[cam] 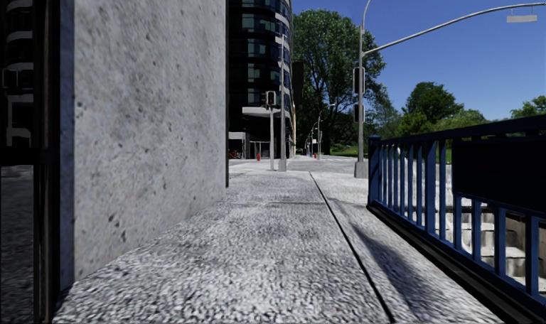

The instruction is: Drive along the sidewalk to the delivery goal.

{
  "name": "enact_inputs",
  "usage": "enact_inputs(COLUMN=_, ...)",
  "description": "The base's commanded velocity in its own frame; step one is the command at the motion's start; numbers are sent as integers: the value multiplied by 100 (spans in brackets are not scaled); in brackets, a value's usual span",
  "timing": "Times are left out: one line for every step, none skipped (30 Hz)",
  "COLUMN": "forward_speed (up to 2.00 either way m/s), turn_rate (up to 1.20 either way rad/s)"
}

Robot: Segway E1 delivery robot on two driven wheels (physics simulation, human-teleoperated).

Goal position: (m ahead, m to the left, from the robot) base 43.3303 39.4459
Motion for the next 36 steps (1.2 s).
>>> enact_inputs(forward_speed=200, turn_rate=0)
enact_inputs(forward_speed=200, turn_rate=0)
enact_inputs(forward_speed=200, turn_rate=0)
enact_inputs(forward_speed=200, turn_rate=0)
enact_inputs(forward_speed=200, turn_rate=0)
enact_inputs(forward_speed=200, turn_rate=0)
enact_inputs(forward_speed=200, turn_rate=0)
enact_inputs(forward_speed=200, turn_rate=0)
enact_inputs(forward_speed=200, turn_rate=0)
enact_inputs(forward_speed=200, turn_rate=0)
enact_inputs(forward_speed=200, turn_rate=0)
enact_inputs(forward_speed=200, turn_rate=0)
enact_inputs(forward_speed=200, turn_rate=0)
enact_inputs(forward_speed=200, turn_rate=0)
enact_inputs(forward_speed=200, turn_rate=0)
enact_inputs(forward_speed=200, turn_rate=0)
enact_inputs(forward_speed=200, turn_rate=0)
enact_inputs(forward_speed=200, turn_rate=0)
enact_inputs(forward_speed=200, turn_rate=0)
enact_inputs(forward_speed=200, turn_rate=0)
enact_inputs(forward_speed=200, turn_rate=0)
enact_inputs(forward_speed=200, turn_rate=0)
enact_inputs(forward_speed=200, turn_rate=0)
enact_inputs(forward_speed=200, turn_rate=0)
enact_inputs(forward_speed=200, turn_rate=0)
enact_inputs(forward_speed=200, turn_rate=0)
enact_inputs(forward_speed=200, turn_rate=0)
enact_inputs(forward_speed=200, turn_rate=0)
enact_inputs(forward_speed=200, turn_rate=0)
enact_inputs(forward_speed=200, turn_rate=0)
enact_inputs(forward_speed=200, turn_rate=0)
enact_inputs(forward_speed=200, turn_rate=0)
enact_inputs(forward_speed=200, turn_rate=0)
enact_inputs(forward_speed=200, turn_rate=0)
enact_inputs(forward_speed=200, turn_rate=0)
enact_inputs(forward_speed=200, turn_rate=0)
